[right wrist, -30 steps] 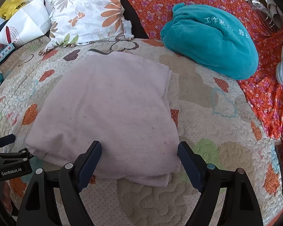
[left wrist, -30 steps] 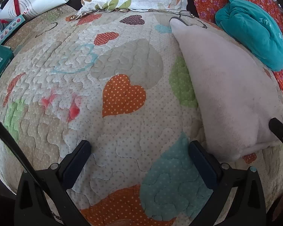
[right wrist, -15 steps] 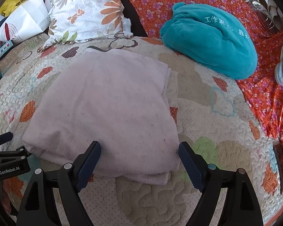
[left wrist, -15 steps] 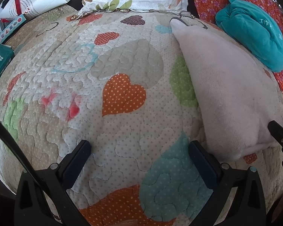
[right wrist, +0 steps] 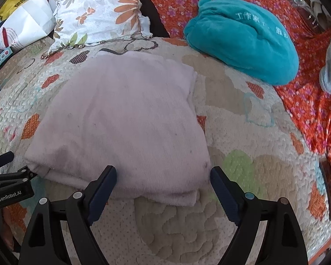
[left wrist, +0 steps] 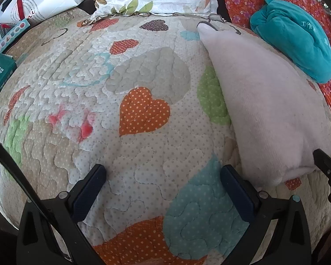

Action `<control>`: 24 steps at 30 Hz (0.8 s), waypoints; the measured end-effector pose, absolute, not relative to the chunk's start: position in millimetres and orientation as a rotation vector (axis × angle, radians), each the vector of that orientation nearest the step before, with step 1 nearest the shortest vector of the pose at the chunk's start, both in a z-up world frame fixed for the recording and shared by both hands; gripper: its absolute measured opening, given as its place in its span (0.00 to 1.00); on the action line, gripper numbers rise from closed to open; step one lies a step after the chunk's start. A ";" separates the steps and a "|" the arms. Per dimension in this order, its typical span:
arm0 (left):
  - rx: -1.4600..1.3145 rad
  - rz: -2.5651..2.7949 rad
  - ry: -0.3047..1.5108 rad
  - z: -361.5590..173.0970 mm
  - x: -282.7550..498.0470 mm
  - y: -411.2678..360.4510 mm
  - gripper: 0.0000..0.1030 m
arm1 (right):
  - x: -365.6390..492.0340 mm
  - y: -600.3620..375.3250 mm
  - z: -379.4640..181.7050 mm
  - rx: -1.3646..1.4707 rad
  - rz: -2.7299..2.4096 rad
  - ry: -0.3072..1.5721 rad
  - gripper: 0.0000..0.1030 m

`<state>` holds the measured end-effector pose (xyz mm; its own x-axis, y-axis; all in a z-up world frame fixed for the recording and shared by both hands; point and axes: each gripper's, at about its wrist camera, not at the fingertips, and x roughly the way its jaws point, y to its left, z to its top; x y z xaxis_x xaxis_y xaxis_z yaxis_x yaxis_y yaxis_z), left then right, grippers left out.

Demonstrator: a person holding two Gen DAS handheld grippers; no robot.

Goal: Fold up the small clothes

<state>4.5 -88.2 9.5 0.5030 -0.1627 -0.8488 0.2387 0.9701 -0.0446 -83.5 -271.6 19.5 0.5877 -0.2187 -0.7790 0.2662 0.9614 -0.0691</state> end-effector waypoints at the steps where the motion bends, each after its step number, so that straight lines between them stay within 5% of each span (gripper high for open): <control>1: 0.084 -0.244 1.016 9.6 4.7 -88.3 1.00 | -85.9 -272.6 18.6 0.072 -0.286 0.904 0.88; 24: 0.076 -0.237 1.029 8.4 5.0 -87.6 1.00 | -102.4 -272.7 -12.8 0.184 -0.329 1.003 0.97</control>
